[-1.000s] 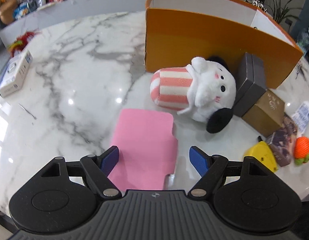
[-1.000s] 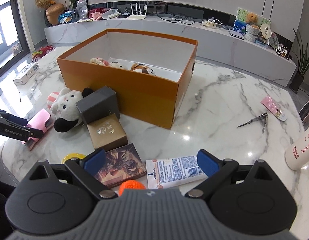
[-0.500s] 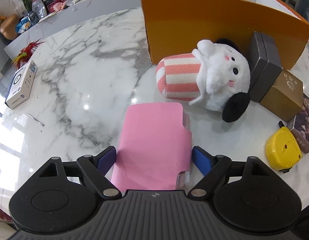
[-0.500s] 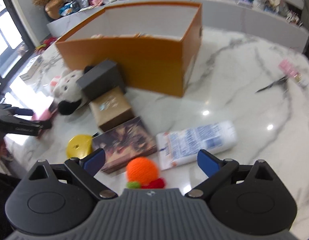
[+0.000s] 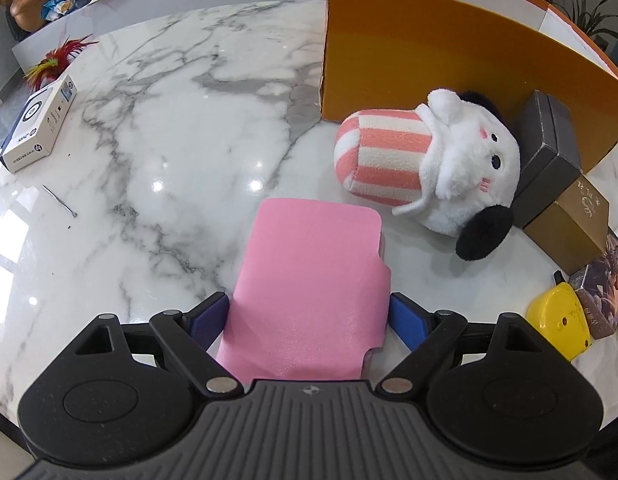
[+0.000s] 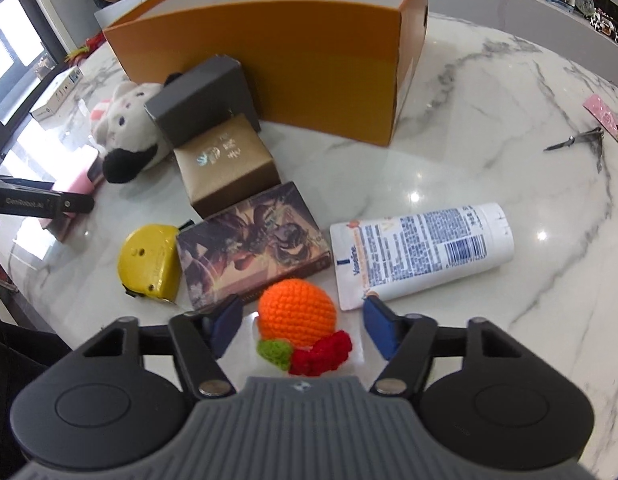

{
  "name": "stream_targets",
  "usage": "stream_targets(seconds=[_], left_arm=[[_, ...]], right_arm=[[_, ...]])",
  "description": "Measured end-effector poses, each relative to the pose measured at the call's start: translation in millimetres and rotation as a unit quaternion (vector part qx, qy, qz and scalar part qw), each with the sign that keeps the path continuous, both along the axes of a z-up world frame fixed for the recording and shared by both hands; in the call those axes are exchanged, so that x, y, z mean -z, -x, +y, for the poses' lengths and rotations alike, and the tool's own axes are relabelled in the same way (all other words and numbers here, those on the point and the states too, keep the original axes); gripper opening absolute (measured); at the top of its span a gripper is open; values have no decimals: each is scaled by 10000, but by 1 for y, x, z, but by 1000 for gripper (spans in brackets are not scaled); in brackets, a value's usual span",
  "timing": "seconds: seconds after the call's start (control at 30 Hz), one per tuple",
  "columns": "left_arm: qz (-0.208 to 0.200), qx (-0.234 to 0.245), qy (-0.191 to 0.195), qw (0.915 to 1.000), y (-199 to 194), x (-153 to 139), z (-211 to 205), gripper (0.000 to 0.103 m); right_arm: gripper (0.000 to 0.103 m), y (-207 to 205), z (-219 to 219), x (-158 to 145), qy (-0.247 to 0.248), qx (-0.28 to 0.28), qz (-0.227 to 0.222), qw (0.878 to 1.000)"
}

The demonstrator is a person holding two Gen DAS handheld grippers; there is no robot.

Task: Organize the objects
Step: 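Grasp the pink card wallet with the left gripper while the right grasps the crocheted orange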

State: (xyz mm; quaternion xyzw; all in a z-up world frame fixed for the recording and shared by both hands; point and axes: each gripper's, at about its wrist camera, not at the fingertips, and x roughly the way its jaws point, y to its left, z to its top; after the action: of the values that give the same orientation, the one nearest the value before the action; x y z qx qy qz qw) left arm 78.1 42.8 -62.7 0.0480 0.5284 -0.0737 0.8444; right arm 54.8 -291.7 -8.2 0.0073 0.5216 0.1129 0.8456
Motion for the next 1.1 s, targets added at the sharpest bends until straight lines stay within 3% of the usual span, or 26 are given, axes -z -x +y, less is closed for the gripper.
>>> stream_targets(seconds=[0.37,0.4,0.67,1.1], left_arm=[[-57,22,4,10000,1,0,-2,100],[-56,16,8,10000,1,-1,-2,100],[-66,-20,27,10000,3,-3,-1,97],[-277,46,61,9996,13,-18,-3,96]], right_arm=[[49,-2,3,4,114,54,-37,9999],[44,-2,3,4,105,50,-40,9999],[44,1,10,3,81,-218,-18,9997],[44,3,5,-7,13,-114,-152,9998]])
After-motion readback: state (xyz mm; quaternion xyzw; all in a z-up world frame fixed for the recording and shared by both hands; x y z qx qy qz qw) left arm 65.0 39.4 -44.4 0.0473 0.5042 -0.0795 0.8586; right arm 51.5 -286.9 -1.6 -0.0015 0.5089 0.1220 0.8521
